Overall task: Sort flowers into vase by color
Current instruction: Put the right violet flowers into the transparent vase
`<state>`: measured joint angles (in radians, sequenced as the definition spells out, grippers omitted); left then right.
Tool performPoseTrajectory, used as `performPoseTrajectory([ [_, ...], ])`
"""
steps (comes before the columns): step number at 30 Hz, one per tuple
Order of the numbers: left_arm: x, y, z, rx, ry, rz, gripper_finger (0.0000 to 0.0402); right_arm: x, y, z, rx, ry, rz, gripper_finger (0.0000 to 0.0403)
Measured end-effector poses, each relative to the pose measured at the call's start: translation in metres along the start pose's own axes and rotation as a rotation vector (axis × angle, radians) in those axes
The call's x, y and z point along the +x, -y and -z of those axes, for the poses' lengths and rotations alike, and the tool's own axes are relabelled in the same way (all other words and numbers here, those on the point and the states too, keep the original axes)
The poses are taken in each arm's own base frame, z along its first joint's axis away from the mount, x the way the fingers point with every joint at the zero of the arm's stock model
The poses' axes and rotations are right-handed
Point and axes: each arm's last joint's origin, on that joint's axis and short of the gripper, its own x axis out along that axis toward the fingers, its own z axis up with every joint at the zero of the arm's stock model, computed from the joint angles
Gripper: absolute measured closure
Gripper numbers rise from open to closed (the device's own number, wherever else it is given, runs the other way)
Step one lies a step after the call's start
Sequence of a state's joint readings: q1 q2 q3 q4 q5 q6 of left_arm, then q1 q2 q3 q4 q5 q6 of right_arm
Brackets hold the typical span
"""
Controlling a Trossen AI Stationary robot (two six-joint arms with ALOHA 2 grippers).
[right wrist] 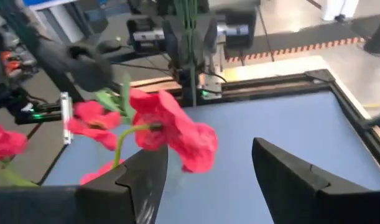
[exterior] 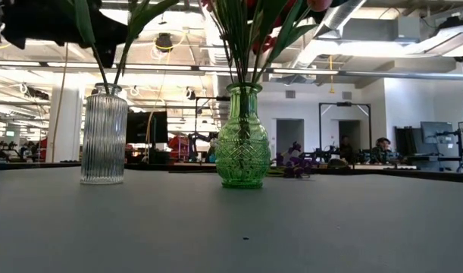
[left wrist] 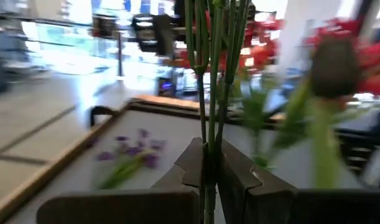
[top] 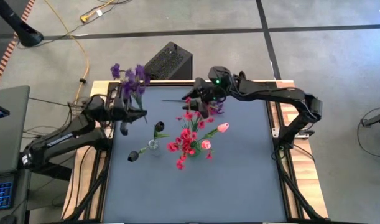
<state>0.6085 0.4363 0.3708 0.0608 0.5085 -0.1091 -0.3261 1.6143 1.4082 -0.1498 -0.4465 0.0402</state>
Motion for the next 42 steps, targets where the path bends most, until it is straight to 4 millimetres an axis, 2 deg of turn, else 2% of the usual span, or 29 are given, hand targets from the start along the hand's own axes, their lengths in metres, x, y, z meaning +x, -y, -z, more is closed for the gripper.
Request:
performPoseTrajectory([
  [4, 0.000, 0.010, 0.011, -0.045, 0.008, 0.123, 0.0394, 0.004, -0.010, 0.000, -0.023, -0.002, -0.026, 0.0143],
  [9, 0.005, 0.021, 0.037, -0.095, 0.094, 0.254, 0.0394, 0.011, -0.020, 0.003, -0.030, -0.020, -0.055, 0.0143],
  [14, 0.005, 0.027, 0.057, -0.093, 0.170, 0.275, 0.0394, 0.014, -0.027, 0.004, -0.038, -0.022, -0.071, 0.0143],
  [19, 0.006, 0.032, 0.074, -0.125, 0.152, 0.258, 0.0394, 0.015, -0.030, 0.004, -0.040, -0.025, -0.078, 0.0143],
  [29, 0.006, 0.041, 0.074, -0.100, 0.177, 0.255, 0.0394, 0.014, -0.026, 0.004, -0.036, -0.022, -0.065, 0.0143],
  [42, 0.008, 0.042, 0.085, -0.060, 0.085, 0.201, 0.0394, 0.014, -0.027, 0.004, -0.036, -0.022, -0.066, 0.0143],
])
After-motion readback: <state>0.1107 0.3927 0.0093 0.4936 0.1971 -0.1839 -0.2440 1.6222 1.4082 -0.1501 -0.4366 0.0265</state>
